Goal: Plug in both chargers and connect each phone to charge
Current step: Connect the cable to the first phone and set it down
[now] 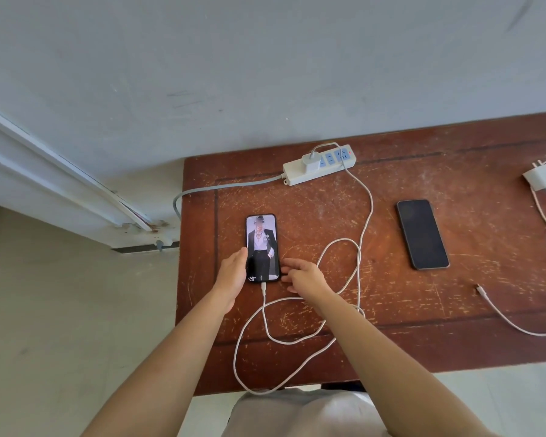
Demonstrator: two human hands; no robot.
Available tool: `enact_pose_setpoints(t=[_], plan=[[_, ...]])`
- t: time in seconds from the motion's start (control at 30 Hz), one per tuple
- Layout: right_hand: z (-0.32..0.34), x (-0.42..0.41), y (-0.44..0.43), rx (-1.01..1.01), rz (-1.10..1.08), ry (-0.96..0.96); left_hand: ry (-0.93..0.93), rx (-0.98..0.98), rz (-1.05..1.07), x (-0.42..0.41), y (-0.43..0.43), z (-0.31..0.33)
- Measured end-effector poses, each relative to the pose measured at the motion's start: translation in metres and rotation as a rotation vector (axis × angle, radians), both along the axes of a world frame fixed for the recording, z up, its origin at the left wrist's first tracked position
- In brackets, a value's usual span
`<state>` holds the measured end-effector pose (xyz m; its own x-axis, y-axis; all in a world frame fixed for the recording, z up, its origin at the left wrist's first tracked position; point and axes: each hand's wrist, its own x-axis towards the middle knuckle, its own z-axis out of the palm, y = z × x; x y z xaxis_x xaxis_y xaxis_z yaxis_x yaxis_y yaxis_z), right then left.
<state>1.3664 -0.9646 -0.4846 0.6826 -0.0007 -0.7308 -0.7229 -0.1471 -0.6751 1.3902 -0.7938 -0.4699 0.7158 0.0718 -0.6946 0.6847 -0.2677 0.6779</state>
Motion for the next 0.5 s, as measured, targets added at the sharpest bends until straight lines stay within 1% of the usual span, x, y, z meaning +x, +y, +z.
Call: enact_pose_setpoints(t=[0.07, 0.13, 0.3, 0.33, 0.4, 0.43, 0.5], plan=[[0.008, -0.001, -0.004, -0.044, 0.020, -0.043, 0.005, 0.032, -0.015, -0.002, 0.004, 0.006], [0.018, -0.003, -0.010, -0.109, 0.034, -0.106, -0.047, 0.083, -0.071, -0.003, 0.006, 0.012], [0.040, -0.019, -0.037, -0.311, -0.058, -0.338, -0.436, 0.369, -0.288, -0.005, 0.005, 0.034], [0.047, -0.027, -0.045, -0.389, -0.065, -0.394, -0.490, 0.435, -0.343, -0.004, 0.001, 0.037], [0.053, -0.047, -0.065, -0.613, -0.044, -0.487, -0.587, 0.572, -0.481, -0.003, -0.014, 0.043], [0.054, -0.058, -0.077, -0.714, -0.033, -0.499, -0.631, 0.617, -0.552, -0.004, -0.026, 0.047], [0.056, -0.081, -0.103, -0.854, -0.003, -0.469, -0.695, 0.641, -0.670, -0.010, -0.054, 0.053]])
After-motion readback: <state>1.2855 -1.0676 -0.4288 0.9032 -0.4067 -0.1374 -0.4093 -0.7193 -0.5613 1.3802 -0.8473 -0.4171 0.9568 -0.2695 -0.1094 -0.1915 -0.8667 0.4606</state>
